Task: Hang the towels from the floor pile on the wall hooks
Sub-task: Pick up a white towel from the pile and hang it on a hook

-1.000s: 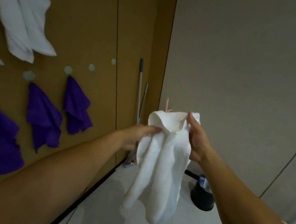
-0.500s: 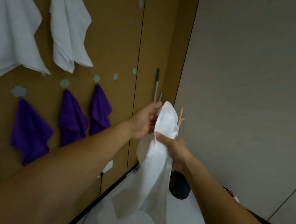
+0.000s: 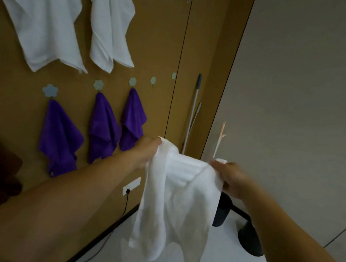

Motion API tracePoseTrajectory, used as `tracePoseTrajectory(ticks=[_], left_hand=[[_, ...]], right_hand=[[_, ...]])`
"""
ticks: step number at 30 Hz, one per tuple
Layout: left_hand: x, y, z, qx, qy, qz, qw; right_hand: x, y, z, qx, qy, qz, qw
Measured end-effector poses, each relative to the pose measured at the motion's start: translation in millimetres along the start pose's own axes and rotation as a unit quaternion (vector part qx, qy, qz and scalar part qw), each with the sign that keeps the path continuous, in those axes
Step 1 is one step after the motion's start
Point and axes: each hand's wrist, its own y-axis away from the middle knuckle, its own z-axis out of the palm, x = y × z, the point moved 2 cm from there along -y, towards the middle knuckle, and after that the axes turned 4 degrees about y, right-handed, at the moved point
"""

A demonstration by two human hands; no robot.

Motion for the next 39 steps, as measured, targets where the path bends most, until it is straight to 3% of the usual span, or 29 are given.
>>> tracePoseTrajectory(ticks=[3,8,12,15,19,29,36,39], left_hand=[[1,-5,-21,-0.006,0.024,-0.043,0.999],[14,-6,-53,0.020,-0.031,-0.048,0.998],[23,-5,-63,0.047,0.039,-0.078,0.995],[23,-2,-63,-0.034,0.117,-0.137,0.983],[17,-1,-65,-0.158,0.120,-0.171,0.965],[4,-11,-66,0.095,-0.018,-0.121,0.988],[2,-11,-64,0.157,0.008,-0.093,0.983],[6,-10,-63,0.144,0.001,-0.088,0.986]], right_hand=[[4,-3,-24,0.034,0.024,0.027,0.999],[-11,-19,-68,0.017,-0.166,-0.016,0.986],[-13,-38,-85,0.058,-0.193,-0.033,0.979],[-13,-50,-92,0.075,-0.167,-0.041,0.982],[-18,-60,-95,0.060,-0.169,-0.049,0.983],[-5,-76,-95,0.095,-0.063,-0.077,0.990],[6,-91,-88,0.121,0.043,-0.075,0.989],[0,-96,-85,0.121,-0.004,-0.091,0.988]])
